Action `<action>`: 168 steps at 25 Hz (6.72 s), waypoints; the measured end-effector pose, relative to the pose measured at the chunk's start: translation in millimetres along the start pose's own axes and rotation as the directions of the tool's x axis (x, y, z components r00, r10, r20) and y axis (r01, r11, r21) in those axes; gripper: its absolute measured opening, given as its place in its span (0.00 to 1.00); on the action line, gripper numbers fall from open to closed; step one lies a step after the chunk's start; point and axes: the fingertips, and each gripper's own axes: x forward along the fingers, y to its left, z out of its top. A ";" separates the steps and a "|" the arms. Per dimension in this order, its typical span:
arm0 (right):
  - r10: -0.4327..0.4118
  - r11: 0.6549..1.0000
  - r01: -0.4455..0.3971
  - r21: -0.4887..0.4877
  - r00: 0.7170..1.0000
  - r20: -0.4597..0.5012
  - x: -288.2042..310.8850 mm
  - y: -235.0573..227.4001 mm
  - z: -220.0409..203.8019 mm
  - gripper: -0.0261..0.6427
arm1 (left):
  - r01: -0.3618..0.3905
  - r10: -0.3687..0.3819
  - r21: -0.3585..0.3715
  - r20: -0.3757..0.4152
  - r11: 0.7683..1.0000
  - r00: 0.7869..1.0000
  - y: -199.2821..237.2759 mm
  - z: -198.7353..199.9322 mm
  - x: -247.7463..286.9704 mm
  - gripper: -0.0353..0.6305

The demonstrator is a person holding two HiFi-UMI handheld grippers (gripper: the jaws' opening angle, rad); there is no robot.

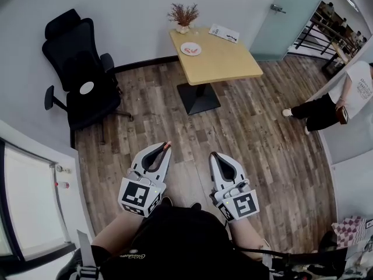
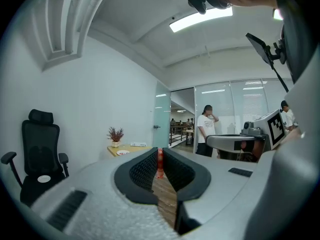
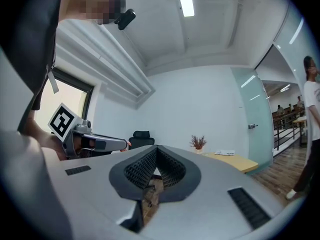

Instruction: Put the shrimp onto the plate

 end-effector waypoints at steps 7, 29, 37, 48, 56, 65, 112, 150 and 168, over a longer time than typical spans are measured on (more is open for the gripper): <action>0.002 1.000 -0.003 -0.026 0.999 -0.033 35.3 30.0 -7.4 0.04 | 0.010 -0.010 -0.020 0.006 1.000 1.000 41.9 -6.5 -13.0 0.10; -0.005 0.999 0.001 -0.040 0.996 -0.089 75.8 32.8 -25.2 0.04 | 0.046 -0.047 -0.049 -0.009 0.998 0.999 79.6 -21.1 0.4 0.10; 0.027 0.999 -0.030 -0.023 0.995 -0.099 102.2 -6.3 -34.1 0.04 | 0.024 -0.025 -0.041 -0.031 0.999 0.999 90.3 -21.8 46.0 0.10; 0.085 0.996 -0.085 0.001 0.995 -0.049 155.9 -110.6 -24.0 0.04 | -0.031 0.031 0.007 -0.035 0.999 0.999 101.8 7.3 156.2 0.10; 0.128 0.992 -0.128 0.008 0.992 -0.017 184.1 -194.7 -14.9 0.04 | -0.089 0.090 0.037 -0.029 0.995 0.996 101.2 29.0 238.0 0.10; 0.151 0.988 -0.151 0.024 0.988 -0.012 201.5 -240.3 -20.9 0.04 | -0.123 0.124 0.023 -0.036 0.992 0.992 102.8 27.7 282.3 0.10; 0.027 0.998 -0.033 -0.050 0.993 -0.119 628.2 -326.3 -27.9 0.04 | 0.070 -0.071 -0.034 -0.018 0.997 0.997 456.8 45.7 522.1 0.10; -0.003 0.999 0.010 0.043 0.989 -0.150 574.8 -410.8 -62.2 0.04 | 0.123 -0.127 -0.040 -0.102 0.992 0.987 366.3 20.9 601.6 0.10; 0.014 0.993 0.013 0.120 0.975 -0.221 571.2 -438.9 -112.5 0.04 | 0.106 -0.135 -0.119 -0.265 0.987 0.955 367.6 -69.8 658.6 0.10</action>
